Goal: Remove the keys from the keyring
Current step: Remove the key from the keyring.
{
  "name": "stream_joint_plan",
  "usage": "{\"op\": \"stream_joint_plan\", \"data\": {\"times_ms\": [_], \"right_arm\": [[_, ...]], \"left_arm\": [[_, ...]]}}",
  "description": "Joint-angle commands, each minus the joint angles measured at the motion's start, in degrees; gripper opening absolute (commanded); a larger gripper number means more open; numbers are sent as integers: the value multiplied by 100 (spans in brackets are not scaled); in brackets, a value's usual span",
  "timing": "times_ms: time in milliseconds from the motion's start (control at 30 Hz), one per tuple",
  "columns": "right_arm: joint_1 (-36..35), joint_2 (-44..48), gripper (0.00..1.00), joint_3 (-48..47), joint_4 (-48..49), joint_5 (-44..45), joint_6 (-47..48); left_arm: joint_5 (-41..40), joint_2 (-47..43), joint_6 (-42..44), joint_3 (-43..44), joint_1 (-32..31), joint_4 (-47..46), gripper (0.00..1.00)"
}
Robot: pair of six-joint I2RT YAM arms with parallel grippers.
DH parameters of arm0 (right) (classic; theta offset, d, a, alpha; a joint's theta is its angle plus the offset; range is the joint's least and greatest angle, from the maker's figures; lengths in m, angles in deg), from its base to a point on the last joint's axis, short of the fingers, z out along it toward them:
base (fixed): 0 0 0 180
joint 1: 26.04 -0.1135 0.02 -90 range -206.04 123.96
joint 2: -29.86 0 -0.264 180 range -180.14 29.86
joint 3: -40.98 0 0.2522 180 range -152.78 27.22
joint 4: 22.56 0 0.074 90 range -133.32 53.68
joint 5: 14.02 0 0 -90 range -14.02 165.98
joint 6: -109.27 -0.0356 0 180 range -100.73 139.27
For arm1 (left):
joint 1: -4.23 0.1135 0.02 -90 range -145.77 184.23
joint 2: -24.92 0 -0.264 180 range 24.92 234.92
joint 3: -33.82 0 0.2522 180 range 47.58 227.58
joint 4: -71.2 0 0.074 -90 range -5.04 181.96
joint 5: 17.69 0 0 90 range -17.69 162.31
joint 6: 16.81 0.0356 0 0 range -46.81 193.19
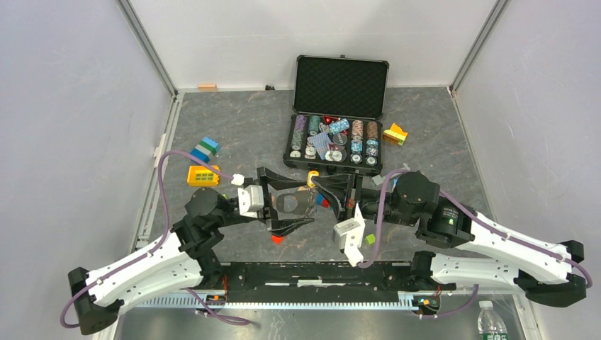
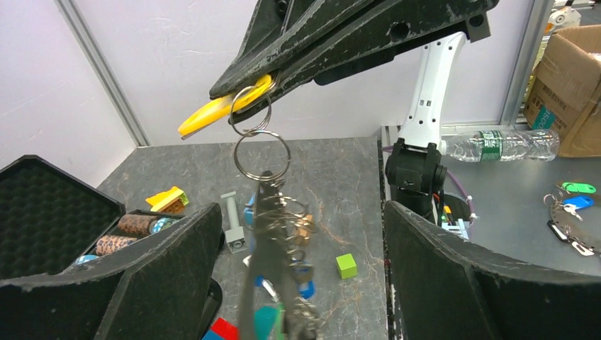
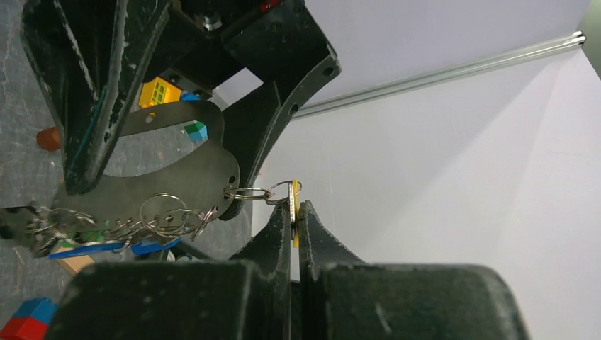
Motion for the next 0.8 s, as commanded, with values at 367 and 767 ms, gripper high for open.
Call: {"op": "stream_joint_plan", "data": {"times_ms": [367,767], "right_arm": [[-24,57,0,-184,709,-447,-504],[-47,113,0,-119,763,-444,-619]], "left_arm": [[172,183,-45,174,-22,-958,78],[223,183,-134,110,-17,-1089,50]]}}
